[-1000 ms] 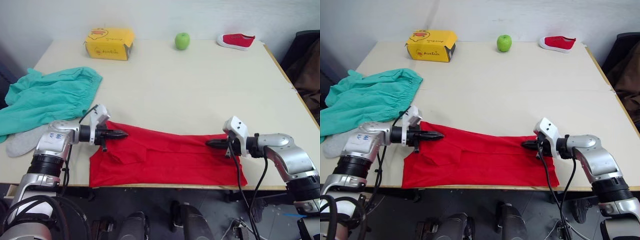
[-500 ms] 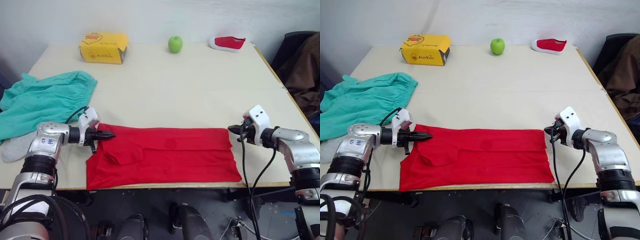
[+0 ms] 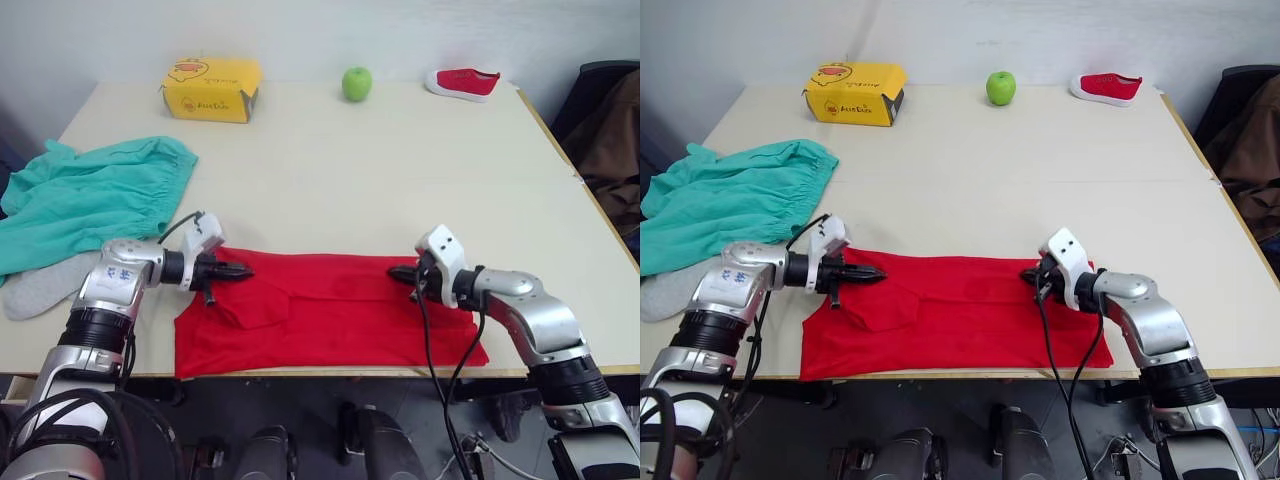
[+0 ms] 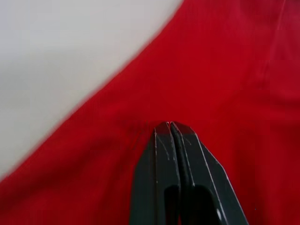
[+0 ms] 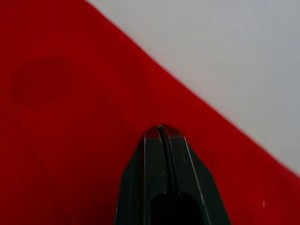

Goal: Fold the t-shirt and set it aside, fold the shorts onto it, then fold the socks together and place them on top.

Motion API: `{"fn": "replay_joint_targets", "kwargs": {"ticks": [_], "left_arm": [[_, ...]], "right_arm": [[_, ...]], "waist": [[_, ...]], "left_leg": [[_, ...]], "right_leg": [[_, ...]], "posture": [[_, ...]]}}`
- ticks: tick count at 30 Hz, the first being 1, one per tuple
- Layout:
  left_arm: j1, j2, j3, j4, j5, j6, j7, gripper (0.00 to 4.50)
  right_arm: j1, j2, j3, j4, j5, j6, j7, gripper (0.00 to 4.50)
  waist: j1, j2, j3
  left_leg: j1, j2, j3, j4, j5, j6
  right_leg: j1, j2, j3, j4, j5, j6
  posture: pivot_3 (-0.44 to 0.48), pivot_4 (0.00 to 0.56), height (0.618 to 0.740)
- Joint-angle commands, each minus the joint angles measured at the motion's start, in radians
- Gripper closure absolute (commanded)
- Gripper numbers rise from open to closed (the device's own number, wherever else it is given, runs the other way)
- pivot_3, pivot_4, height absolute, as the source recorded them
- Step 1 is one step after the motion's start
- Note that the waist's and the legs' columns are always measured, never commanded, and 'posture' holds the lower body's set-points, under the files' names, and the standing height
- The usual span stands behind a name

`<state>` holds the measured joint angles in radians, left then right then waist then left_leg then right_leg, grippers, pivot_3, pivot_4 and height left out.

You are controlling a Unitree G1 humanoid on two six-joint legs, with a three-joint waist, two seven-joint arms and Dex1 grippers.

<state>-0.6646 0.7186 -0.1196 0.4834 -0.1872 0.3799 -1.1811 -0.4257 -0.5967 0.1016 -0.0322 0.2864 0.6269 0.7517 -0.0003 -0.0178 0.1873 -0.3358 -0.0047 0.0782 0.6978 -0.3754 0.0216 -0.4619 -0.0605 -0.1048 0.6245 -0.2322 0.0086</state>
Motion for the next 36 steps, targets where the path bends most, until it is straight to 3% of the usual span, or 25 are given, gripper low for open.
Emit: {"fn": "replay_joint_targets", "kwargs": {"ticks": [1,7,10,13,17,25,28,36], "left_arm": [[0.026,0.036,-0.022,0.075,0.078,-0.078,0.015,4.46],[0.066,0.091,0.024,0.097,0.063,-0.118,0.016,4.46],[0.086,0.096,0.098,-0.008,-0.031,-0.015,-0.004,4.46],[0.188,0.102,0.166,-0.272,-0.199,0.202,-0.045,4.46],[0.3,0.123,0.108,-0.364,-0.145,0.185,-0.038,4.46],[0.448,0.225,0.058,-0.262,-0.03,-0.083,-0.098,4.46],[0.433,0.226,0.114,-0.254,-0.088,-0.046,-0.089,4.46],[0.285,0.2,0.253,-0.391,-0.311,0.168,-0.094,4.46]], "right_arm": [[0.045,-0.034,-0.033,0.011,-0.043,-0.024,-0.03,4.5],[0.073,-0.106,-0.061,0.078,-0.078,-0.104,-0.014,4.5],[0.045,-0.093,-0.105,0.09,-0.034,-0.11,0.001,4.5],[-0.025,-0.054,-0.12,0.074,0.013,-0.083,0.01,4.5],[-0.08,0.008,-0.061,0.103,-0.016,-0.081,0.011,4.5],[-0.063,0.019,0.0,0.162,-0.086,-0.089,-0.001,4.5],[-0.046,0.0,-0.007,0.174,-0.104,-0.095,-0.01,4.5],[-0.017,-0.08,-0.102,0.024,-0.024,-0.027,0.04,4.5]], "waist": [[0.0,0.0,0.0],[-0.004,-0.001,-0.003],[-0.005,-0.001,-0.003],[-0.006,0.0,-0.002],[-0.005,0.0,-0.002],[-0.005,0.003,-0.004],[-0.004,0.01,-0.008],[0.012,0.008,-0.007]], "left_leg": [[0.001,0.0,0.0,0.0,0.0,0.0],[0.003,0.0,0.0,0.0,0.0,0.0],[0.003,0.0,0.0,0.0,0.0,0.0],[0.0,0.0,0.0,0.0,0.0,0.001],[0.0,0.0,0.0,-0.001,0.0,0.001],[0.002,0.0,-0.001,-0.002,-0.001,0.001],[0.003,0.0,-0.001,-0.004,-0.001,0.002],[0.0,0.0,-0.002,-0.004,-0.001,0.002]], "right_leg": [[0.001,0.0,0.0,-0.003,0.0,0.0],[0.002,0.0,0.001,-0.003,0.0,0.0],[0.002,0.0,0.001,-0.002,0.0,0.0],[0.0,0.0,0.001,-0.002,0.0,0.0],[-0.001,0.0,0.001,-0.001,0.0,0.0],[0.0,0.0,0.001,-0.004,-0.001,-0.001],[0.001,0.0,0.001,-0.005,-0.001,-0.002],[0.0,-0.001,0.0,-0.005,-0.001,-0.001]], "posture": [[0.0,0.15,0.74],[0.0,0.15,0.74],[0.0,0.15,0.74],[0.0,0.15,0.74],[0.0,0.15,0.74],[0.0,0.15,0.74],[0.0,0.15,0.74],[0.0,0.15,0.74]]}}
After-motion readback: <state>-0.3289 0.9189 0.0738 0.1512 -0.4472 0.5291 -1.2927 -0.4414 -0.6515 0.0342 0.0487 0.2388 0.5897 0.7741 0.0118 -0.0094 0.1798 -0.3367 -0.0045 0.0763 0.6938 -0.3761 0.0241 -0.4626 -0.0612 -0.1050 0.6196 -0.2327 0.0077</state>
